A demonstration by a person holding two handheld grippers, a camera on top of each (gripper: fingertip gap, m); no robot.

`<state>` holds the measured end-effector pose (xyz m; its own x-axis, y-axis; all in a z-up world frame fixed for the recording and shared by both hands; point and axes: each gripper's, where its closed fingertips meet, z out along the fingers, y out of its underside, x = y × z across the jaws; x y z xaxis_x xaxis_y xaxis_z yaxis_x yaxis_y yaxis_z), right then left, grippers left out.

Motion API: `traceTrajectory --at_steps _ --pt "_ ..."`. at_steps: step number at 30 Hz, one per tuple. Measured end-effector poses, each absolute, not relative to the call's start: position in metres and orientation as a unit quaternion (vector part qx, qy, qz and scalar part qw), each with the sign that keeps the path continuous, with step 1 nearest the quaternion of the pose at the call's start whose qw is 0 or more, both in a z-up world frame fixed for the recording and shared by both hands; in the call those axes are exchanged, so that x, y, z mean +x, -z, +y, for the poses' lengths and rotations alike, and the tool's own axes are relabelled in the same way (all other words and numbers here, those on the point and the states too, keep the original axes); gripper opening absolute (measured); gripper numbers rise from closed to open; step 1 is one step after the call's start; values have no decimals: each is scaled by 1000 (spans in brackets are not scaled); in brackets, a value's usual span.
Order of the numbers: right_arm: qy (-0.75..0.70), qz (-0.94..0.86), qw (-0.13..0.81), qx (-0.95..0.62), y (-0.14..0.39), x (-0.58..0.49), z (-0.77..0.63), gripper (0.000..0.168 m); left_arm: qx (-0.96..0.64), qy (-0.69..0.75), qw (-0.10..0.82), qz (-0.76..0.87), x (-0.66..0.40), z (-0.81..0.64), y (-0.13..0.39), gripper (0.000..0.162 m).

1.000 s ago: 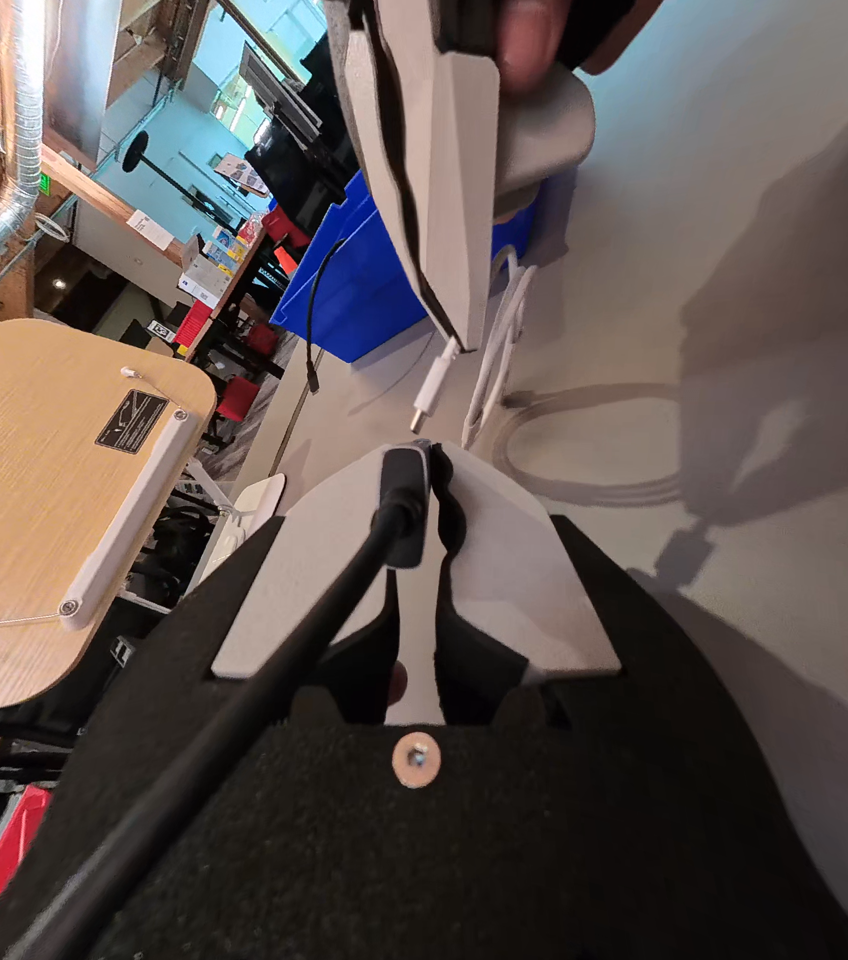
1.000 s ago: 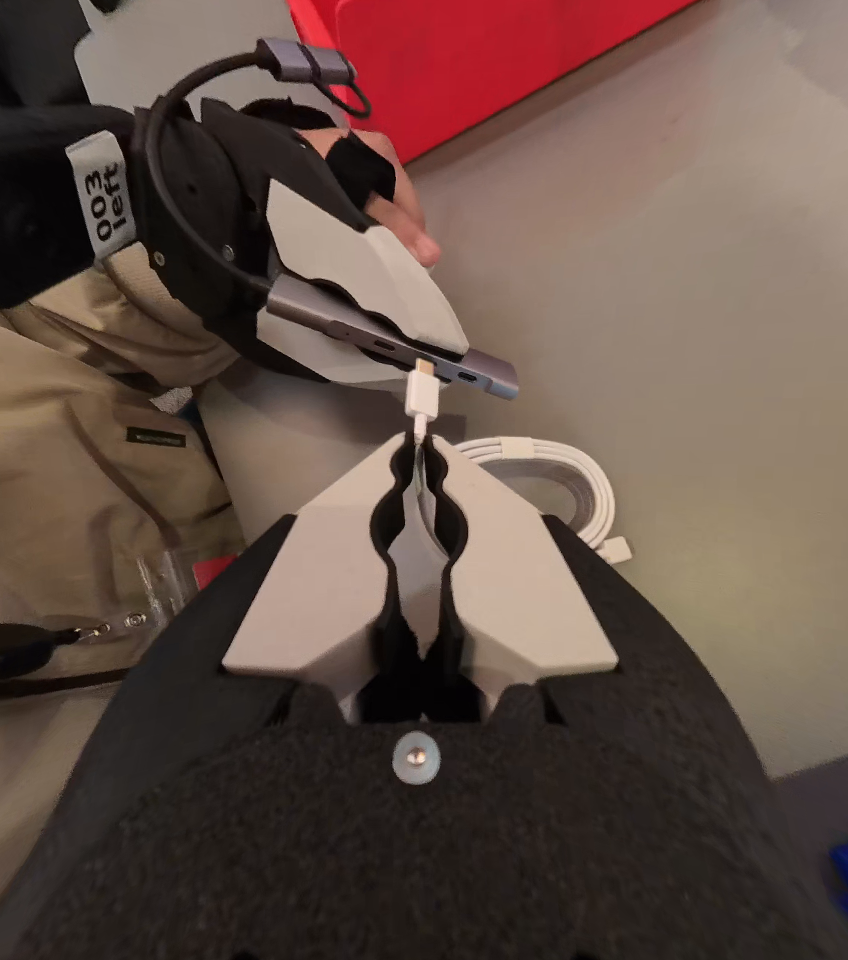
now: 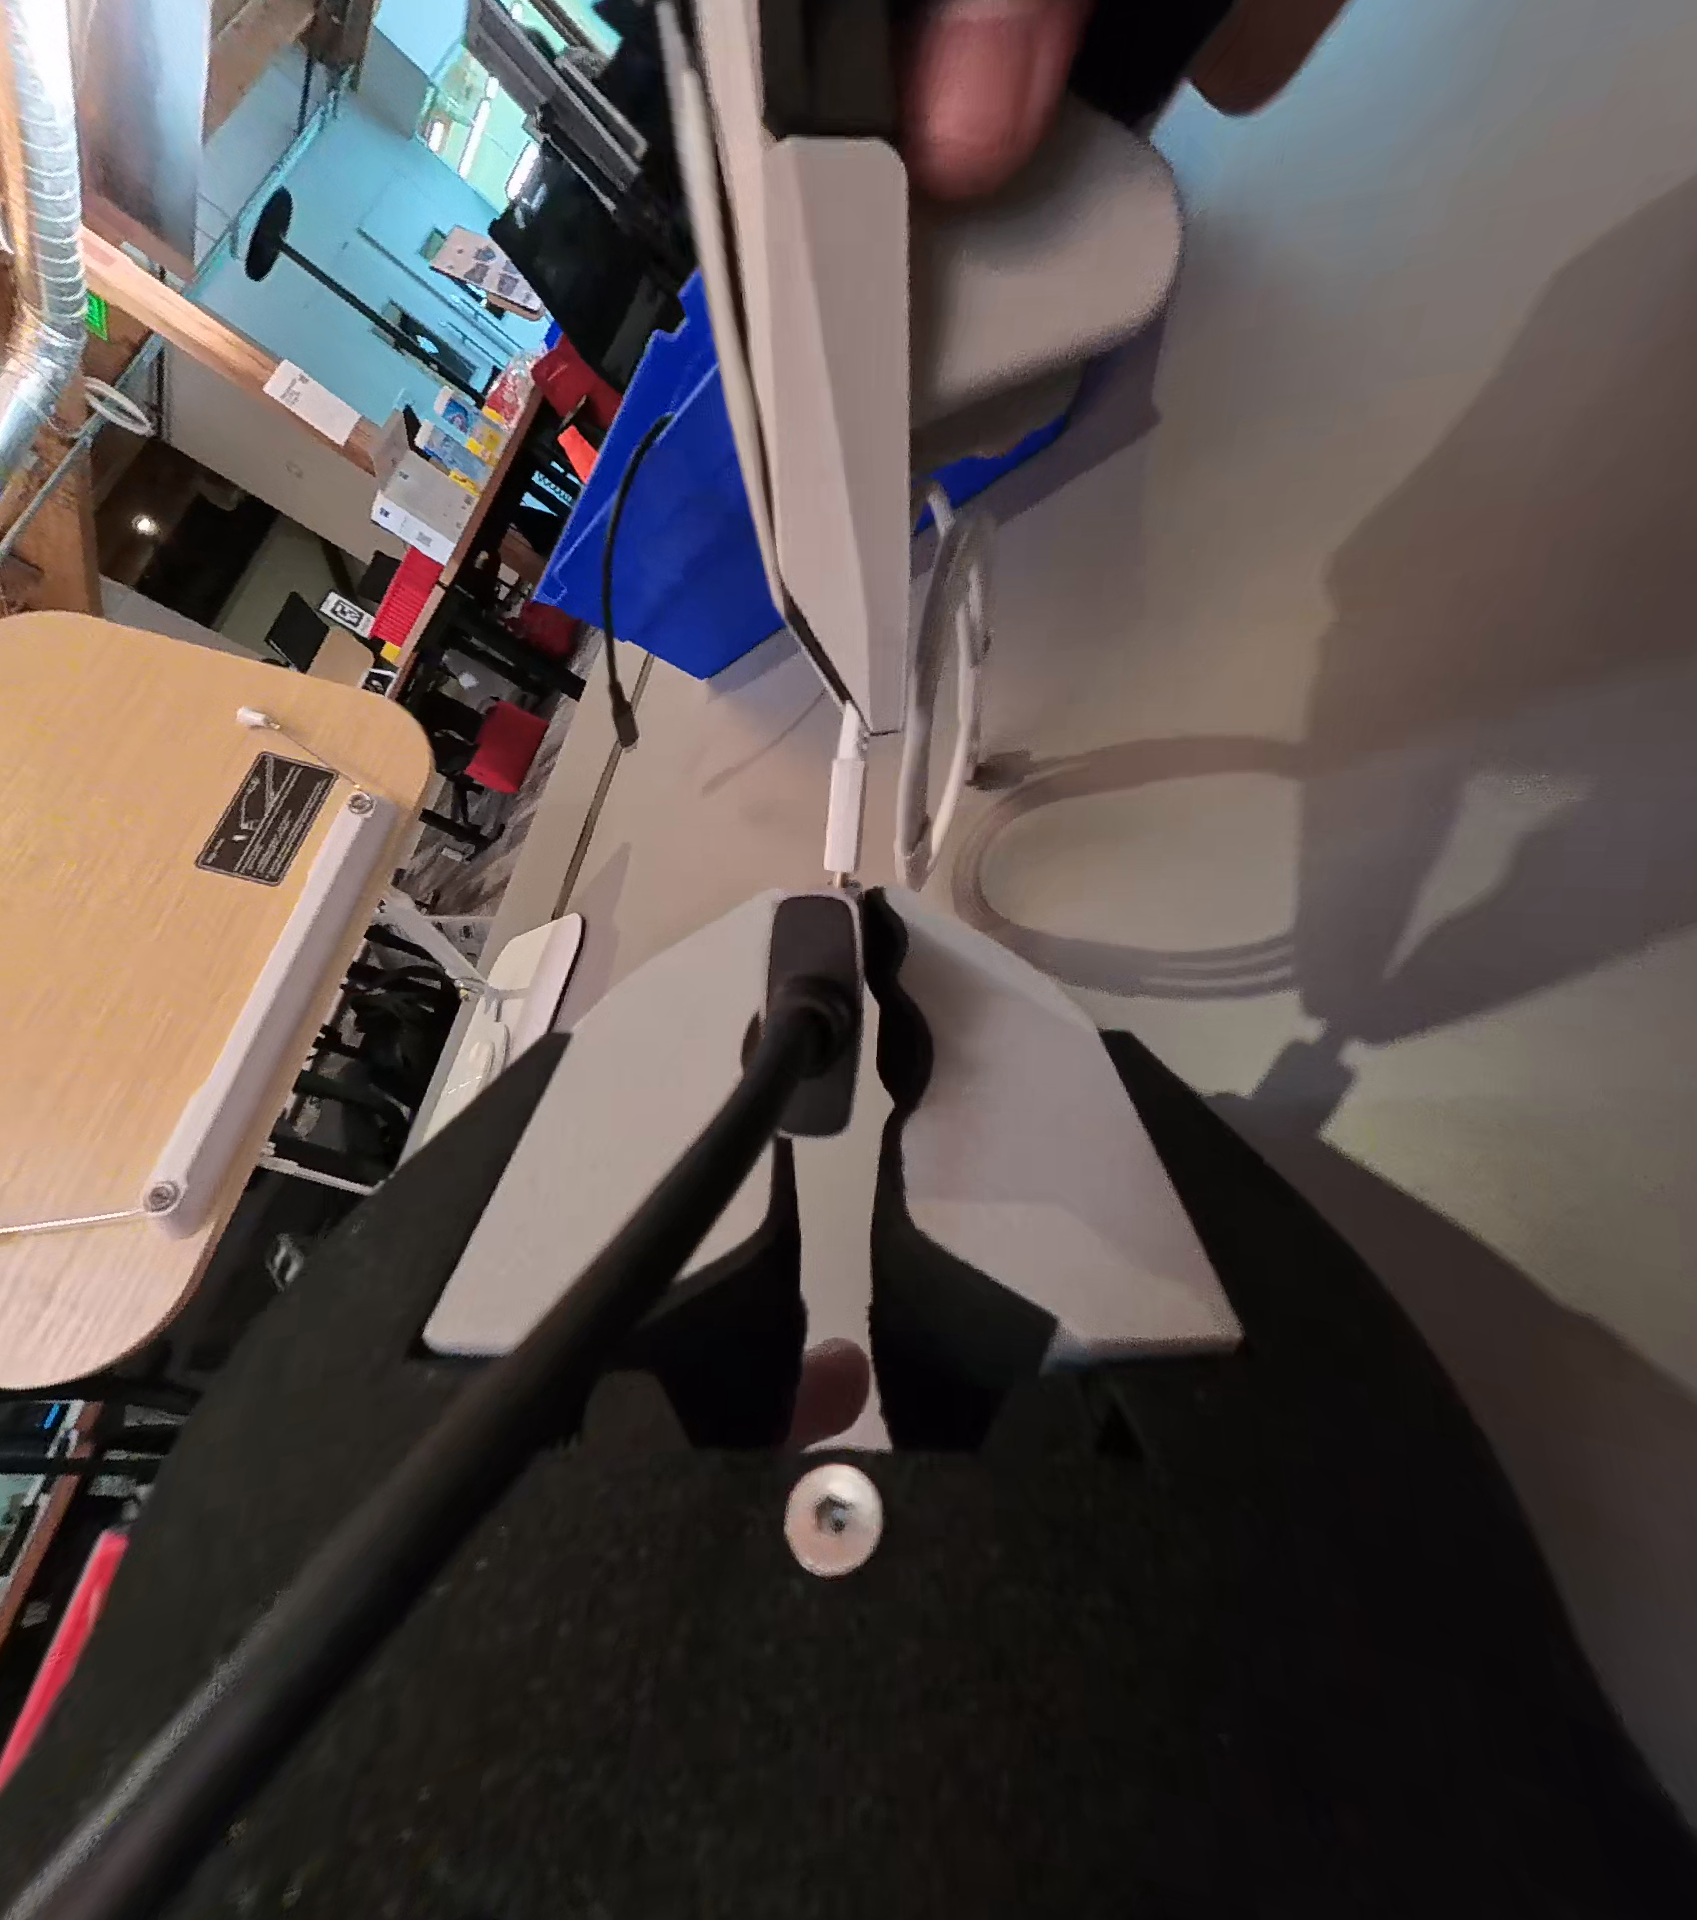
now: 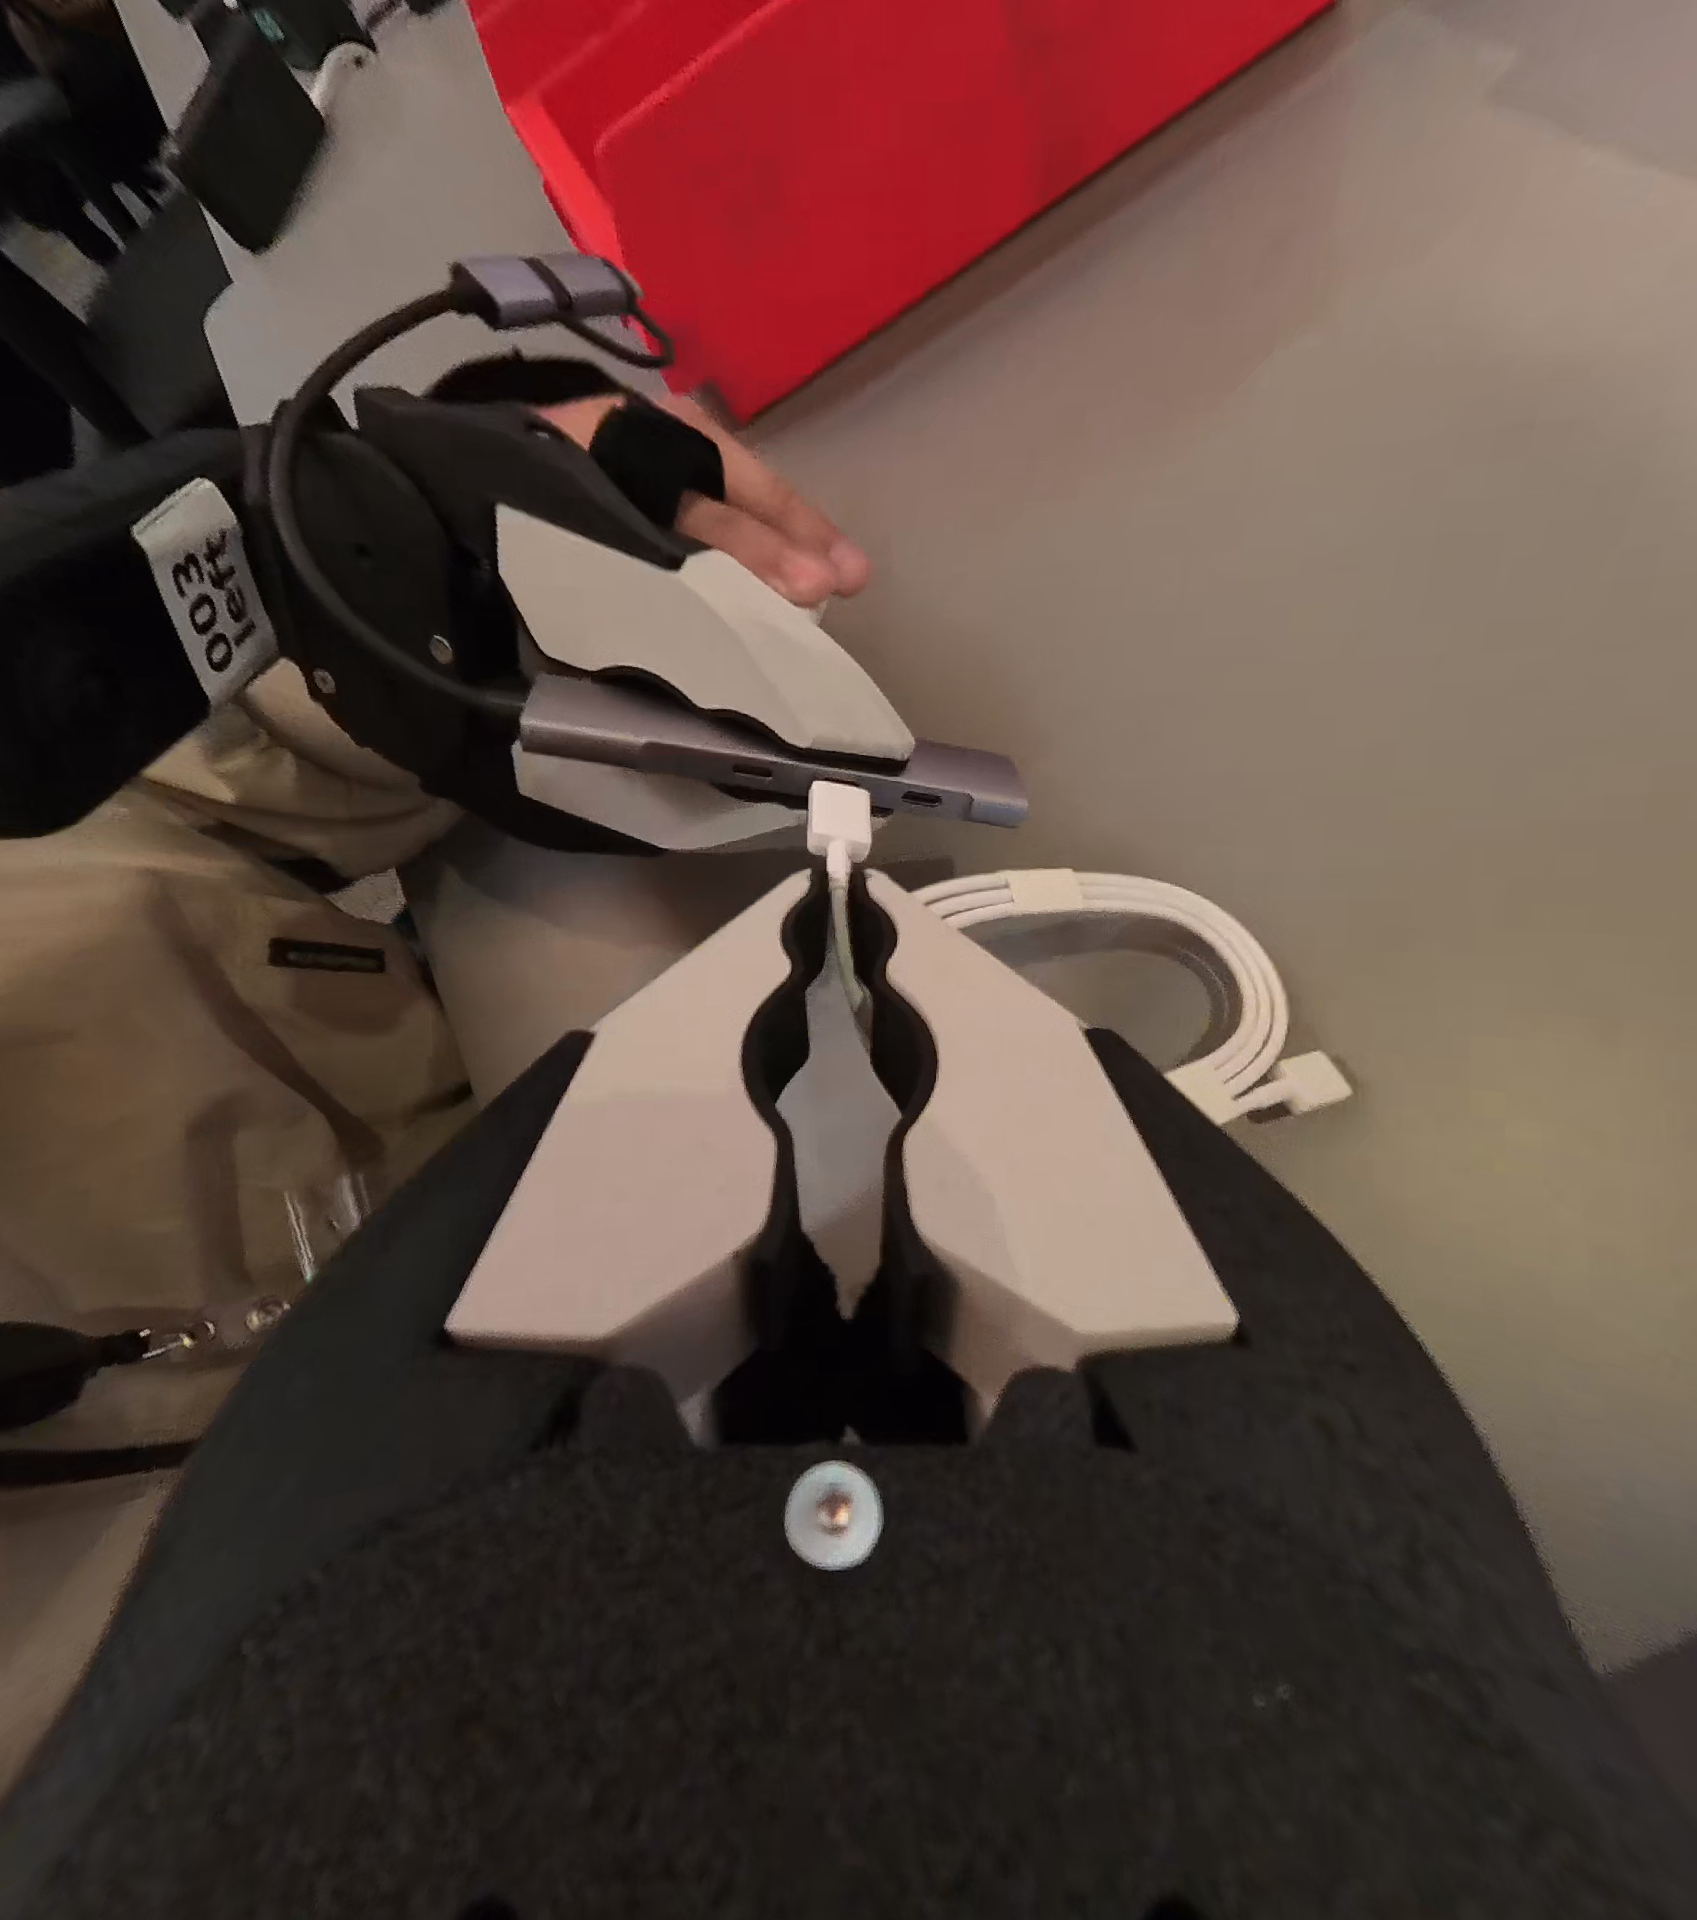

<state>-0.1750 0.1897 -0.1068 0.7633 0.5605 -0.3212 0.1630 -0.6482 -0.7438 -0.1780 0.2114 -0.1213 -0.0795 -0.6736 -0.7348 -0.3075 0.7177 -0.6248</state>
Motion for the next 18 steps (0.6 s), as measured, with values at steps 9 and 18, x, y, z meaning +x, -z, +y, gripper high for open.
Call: traceTrajectory --at_steps 9,18 --pt "-280 -134 431 -848 92 -170 205 10 -374 212 601 674 -172 218 110 10" --pt "-266 -121 442 -848 90 -172 210 16 -376 209 607 669 -173 220 109 10"
